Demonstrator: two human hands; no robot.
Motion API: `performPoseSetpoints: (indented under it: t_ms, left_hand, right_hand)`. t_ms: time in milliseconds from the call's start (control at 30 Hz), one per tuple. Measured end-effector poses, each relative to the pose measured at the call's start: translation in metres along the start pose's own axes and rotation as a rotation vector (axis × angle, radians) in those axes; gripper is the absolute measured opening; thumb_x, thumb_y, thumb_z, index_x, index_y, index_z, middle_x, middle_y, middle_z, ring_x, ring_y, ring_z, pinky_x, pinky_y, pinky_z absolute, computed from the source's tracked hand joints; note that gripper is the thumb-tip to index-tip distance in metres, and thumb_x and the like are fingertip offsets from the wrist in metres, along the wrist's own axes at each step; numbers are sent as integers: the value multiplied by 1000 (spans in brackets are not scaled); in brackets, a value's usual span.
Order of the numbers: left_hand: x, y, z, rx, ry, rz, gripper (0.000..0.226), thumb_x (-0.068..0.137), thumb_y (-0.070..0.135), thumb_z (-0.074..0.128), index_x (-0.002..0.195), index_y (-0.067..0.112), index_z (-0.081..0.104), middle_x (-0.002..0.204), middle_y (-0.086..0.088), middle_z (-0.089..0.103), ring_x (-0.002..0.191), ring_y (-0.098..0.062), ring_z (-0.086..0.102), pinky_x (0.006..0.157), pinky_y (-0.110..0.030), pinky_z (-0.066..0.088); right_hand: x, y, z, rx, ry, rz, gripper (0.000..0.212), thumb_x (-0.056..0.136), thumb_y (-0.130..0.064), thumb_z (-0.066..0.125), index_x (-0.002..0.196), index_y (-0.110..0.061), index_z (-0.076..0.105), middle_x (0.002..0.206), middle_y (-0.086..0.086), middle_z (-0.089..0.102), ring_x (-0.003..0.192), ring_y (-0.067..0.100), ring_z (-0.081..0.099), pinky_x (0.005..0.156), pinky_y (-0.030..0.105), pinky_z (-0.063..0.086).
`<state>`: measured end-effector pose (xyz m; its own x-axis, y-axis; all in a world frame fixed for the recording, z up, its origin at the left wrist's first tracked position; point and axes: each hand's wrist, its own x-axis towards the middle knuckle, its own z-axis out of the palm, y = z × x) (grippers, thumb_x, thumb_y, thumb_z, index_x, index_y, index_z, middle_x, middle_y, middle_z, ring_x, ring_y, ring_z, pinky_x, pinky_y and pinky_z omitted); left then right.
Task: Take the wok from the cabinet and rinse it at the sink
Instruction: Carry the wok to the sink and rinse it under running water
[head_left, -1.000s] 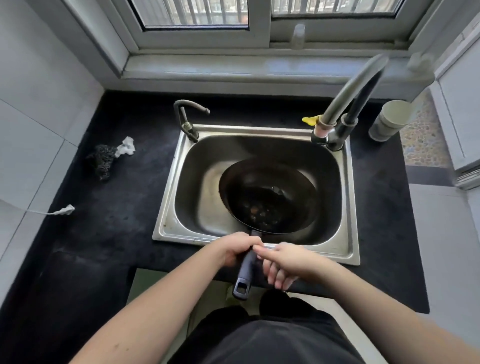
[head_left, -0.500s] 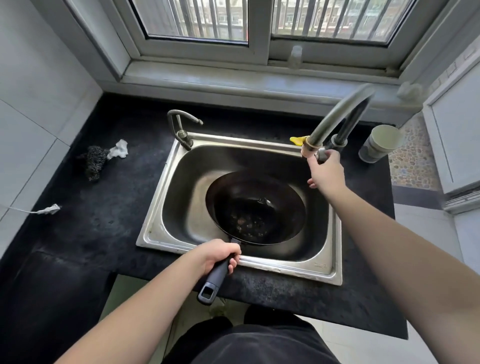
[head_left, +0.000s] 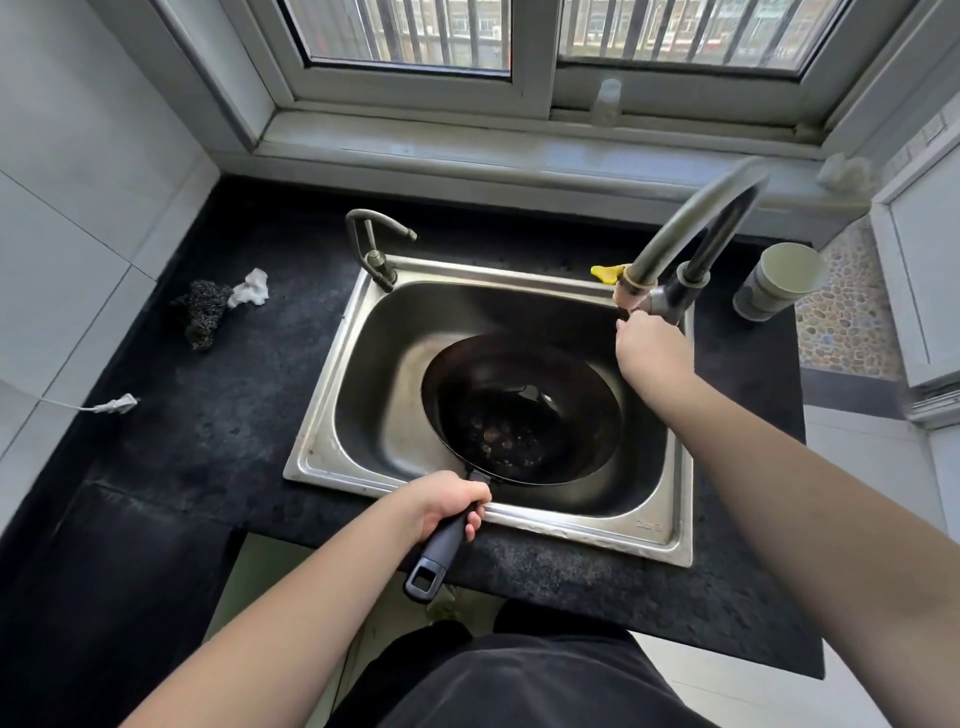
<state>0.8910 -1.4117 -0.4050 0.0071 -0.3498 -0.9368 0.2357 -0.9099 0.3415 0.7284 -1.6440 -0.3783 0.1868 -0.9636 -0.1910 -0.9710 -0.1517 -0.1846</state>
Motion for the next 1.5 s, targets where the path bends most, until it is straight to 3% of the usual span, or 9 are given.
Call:
performPoseSetpoints:
  t_ms: [667, 767, 1200, 1367, 1500]
  left_hand:
    - [3, -5, 2, -14, -8, -33, 22, 90, 1, 44, 70, 9, 43, 60, -3, 43, 33, -6, 38, 34, -16, 34]
    - [3, -4, 1, -6, -9, -33, 21, 90, 2, 44, 70, 9, 43, 61, -3, 44, 33, -6, 38, 34, -16, 34]
    - [4, -5, 1, 12, -3, -22, 20, 88, 0, 44, 70, 9, 42, 60, -4, 44, 34, -7, 38, 35, -17, 34]
    - [5, -5, 1, 24, 0, -20, 18, 89, 1, 45, 72, 8, 44, 61, -4, 45, 34, -7, 39, 35, -17, 35]
    - [4, -5, 1, 24, -6, -19, 18, 90, 2, 45, 72, 8, 44, 61, -4, 45, 34, -7, 40, 35, -17, 35]
  right_hand:
    - [8, -14, -12, -174, -102, -112, 47, 101, -40, 41, 109, 1, 63, 108, 19, 66, 101, 37, 63, 72, 35, 44]
    - [9, -14, -13, -112, -123, -88, 38, 99, -34, 49, 113, -2, 64, 110, 17, 65, 103, 37, 62, 78, 38, 48]
    - [5, -18, -19, -65, -147, -41, 52, 99, -42, 46, 122, 2, 58, 116, 20, 64, 109, 39, 60, 88, 43, 48]
    - [3, -7, -8, 16, -129, -109, 41, 98, -35, 48, 116, 0, 59, 107, 18, 66, 100, 37, 63, 75, 37, 46]
    - [-4, 0, 1, 104, -138, -106, 33, 99, -31, 46, 114, -3, 57, 109, 17, 65, 102, 36, 61, 77, 38, 45]
